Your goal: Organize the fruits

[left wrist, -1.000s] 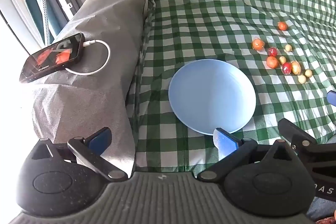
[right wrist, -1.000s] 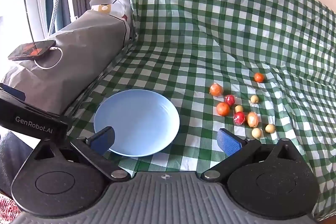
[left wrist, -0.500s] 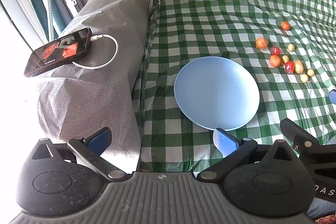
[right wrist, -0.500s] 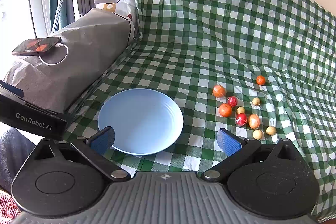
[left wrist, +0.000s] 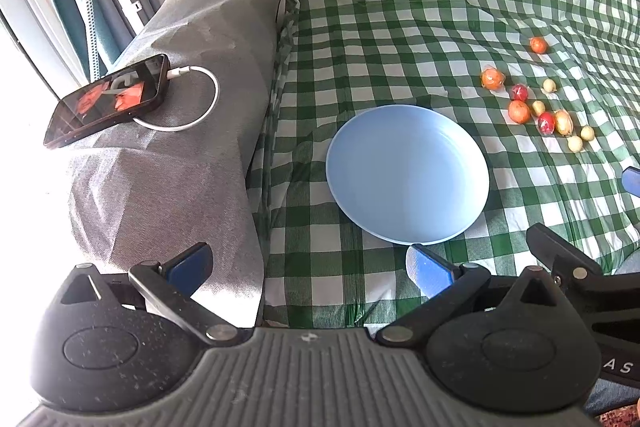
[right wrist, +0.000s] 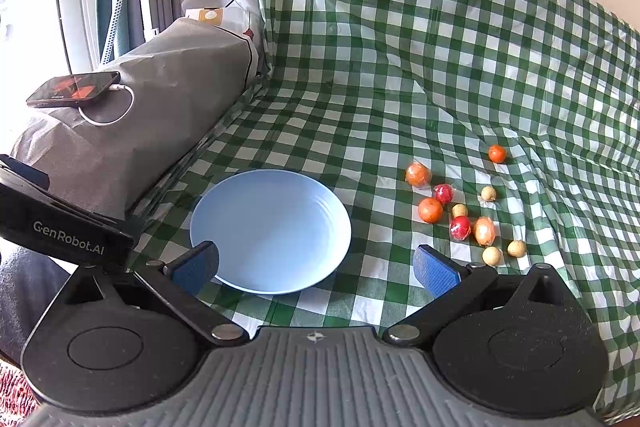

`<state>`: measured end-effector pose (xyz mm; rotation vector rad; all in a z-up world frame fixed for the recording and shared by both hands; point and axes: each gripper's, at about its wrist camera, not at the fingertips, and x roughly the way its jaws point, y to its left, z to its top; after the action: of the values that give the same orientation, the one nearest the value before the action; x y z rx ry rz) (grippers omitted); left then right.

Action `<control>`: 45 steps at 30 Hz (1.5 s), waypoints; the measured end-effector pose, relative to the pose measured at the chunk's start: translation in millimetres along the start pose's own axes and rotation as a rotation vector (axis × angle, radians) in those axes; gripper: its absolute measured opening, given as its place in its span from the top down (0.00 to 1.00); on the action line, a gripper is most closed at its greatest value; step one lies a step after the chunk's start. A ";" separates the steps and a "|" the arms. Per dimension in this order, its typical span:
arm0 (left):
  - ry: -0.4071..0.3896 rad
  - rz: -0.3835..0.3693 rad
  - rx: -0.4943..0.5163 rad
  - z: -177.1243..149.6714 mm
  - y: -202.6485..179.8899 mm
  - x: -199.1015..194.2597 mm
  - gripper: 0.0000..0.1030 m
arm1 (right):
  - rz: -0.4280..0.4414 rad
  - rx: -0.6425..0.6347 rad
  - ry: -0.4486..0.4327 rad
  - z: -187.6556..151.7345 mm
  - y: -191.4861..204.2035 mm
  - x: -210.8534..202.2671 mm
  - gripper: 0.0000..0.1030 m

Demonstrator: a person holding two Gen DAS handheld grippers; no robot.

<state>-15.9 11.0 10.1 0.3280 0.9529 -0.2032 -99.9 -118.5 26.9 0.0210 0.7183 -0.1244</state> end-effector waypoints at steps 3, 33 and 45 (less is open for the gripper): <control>-0.001 -0.002 0.005 -0.2 0.2 -0.1 0.00 | 0.000 0.000 0.000 0.0 0.4 0.1 0.00; 0.010 -0.003 0.009 0.9 2.1 4.6 0.00 | 0.017 -0.007 0.013 -3.8 0.1 -0.9 0.00; 0.008 -0.002 0.010 1.3 2.6 3.6 0.00 | 0.012 -0.008 0.011 -2.7 -0.3 -0.6 0.00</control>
<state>-12.1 12.9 8.4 0.3372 0.9604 -0.2082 -102.1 -118.5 25.3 0.0186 0.7292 -0.1098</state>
